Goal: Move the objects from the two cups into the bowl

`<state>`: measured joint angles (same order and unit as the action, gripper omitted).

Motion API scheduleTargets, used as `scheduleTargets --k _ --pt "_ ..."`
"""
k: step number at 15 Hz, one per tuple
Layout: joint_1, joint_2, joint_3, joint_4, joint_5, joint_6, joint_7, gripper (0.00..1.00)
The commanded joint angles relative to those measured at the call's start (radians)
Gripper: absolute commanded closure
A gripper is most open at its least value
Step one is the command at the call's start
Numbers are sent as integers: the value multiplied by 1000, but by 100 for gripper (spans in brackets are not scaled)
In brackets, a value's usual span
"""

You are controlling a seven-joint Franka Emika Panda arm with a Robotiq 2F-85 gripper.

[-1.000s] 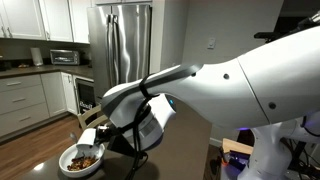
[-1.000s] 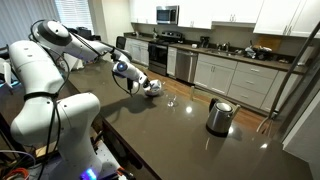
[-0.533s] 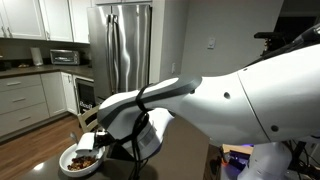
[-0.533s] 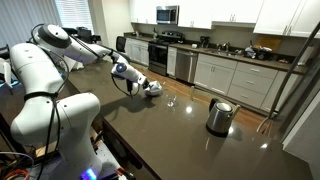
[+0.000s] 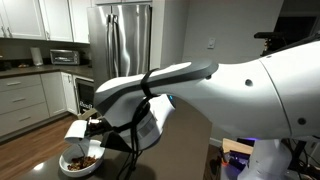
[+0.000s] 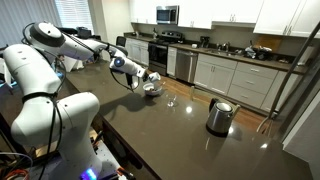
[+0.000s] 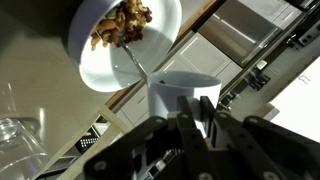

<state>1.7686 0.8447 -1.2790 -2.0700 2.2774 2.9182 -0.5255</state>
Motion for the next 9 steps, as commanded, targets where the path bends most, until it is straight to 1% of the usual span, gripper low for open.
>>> scheduleTargets --k 1,4,5,7,9 --pt "58 38 -92 5 46 -16 -57 94" --pt "85 70 -143 2 79 -37 -83 94" --pt "96 102 -165 -4 71 -60 -47 94" --pt "83 125 -166 -7 82 -88 -40 94" --pt "57 138 -136 -13 81 -113 -32 94"
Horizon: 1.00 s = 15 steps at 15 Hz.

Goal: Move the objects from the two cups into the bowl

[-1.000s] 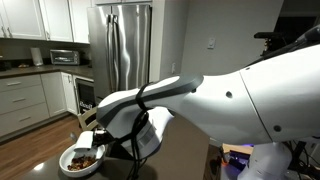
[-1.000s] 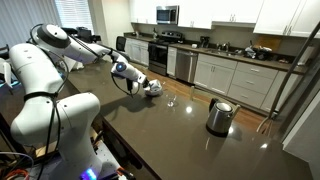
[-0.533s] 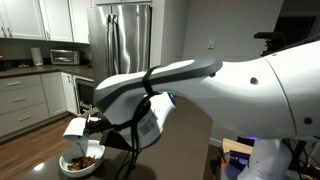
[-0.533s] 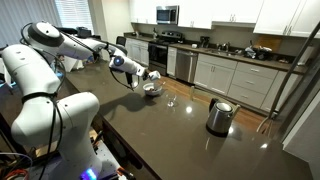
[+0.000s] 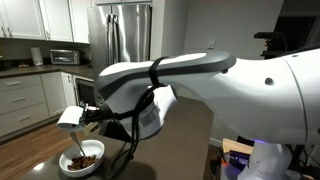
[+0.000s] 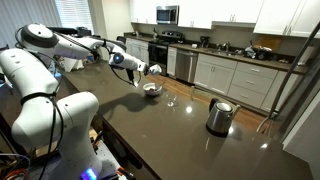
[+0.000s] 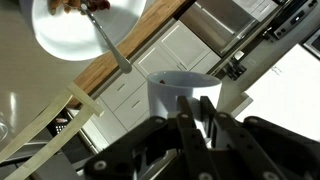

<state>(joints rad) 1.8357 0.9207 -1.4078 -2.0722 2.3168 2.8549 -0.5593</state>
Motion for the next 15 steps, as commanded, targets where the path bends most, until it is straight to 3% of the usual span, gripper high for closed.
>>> scheduleTargets --k 1,5,7,15 --pt "-24 69 17 -16 35 -56 8 94" --pt "-66 65 97 -32 6 -60 23 94" --pt "-64 53 97 -37 11 -58 21 94" --pt "38 62 -77 -39 80 -80 24 94"
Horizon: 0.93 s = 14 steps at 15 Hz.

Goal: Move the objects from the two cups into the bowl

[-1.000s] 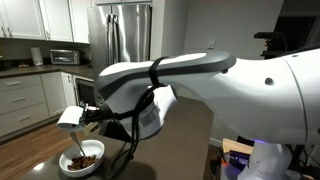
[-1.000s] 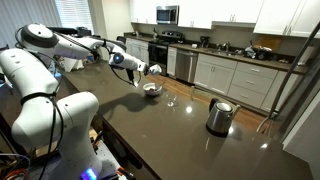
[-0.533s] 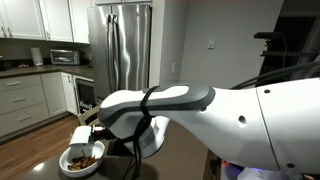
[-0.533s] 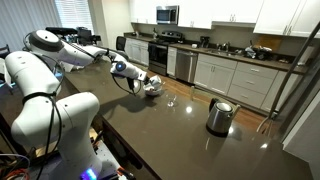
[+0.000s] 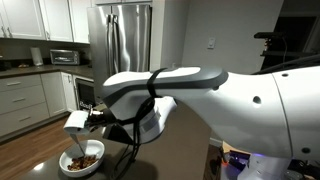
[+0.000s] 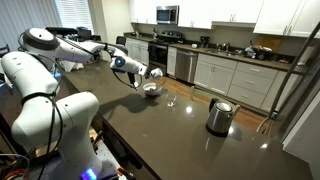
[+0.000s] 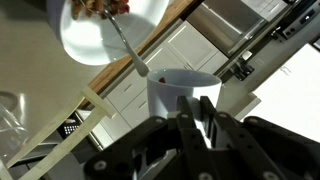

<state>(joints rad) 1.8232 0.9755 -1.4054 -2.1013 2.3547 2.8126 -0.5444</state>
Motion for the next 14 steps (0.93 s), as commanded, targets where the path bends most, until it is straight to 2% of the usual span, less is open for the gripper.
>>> scheduleTargets --k 1,9,14 --pt "50 10 -82 -11 39 -49 20 94" --pt "-25 -45 52 -43 -16 -97 92 94" --pt "-67 -136 68 -58 -25 -135 157 94"
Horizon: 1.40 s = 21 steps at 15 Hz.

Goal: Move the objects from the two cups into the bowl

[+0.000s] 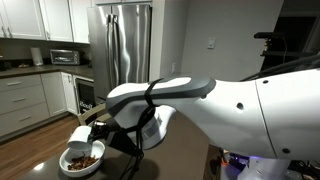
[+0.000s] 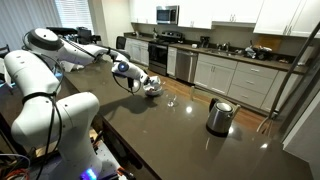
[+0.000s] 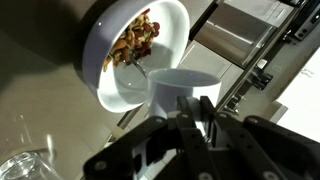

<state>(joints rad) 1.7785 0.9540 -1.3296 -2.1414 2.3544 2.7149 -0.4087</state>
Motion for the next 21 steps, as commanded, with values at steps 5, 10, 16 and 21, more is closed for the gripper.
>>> scheduleTargets --k 5,10,16,21 --pt "-58 -274 -11 -40 -52 -66 78 94" --pt "-68 -456 -10 -66 -23 -87 46 94" --pt "-115 -656 85 -77 2 -158 9 94" --pt "-341 -745 336 -94 17 -293 33 94"
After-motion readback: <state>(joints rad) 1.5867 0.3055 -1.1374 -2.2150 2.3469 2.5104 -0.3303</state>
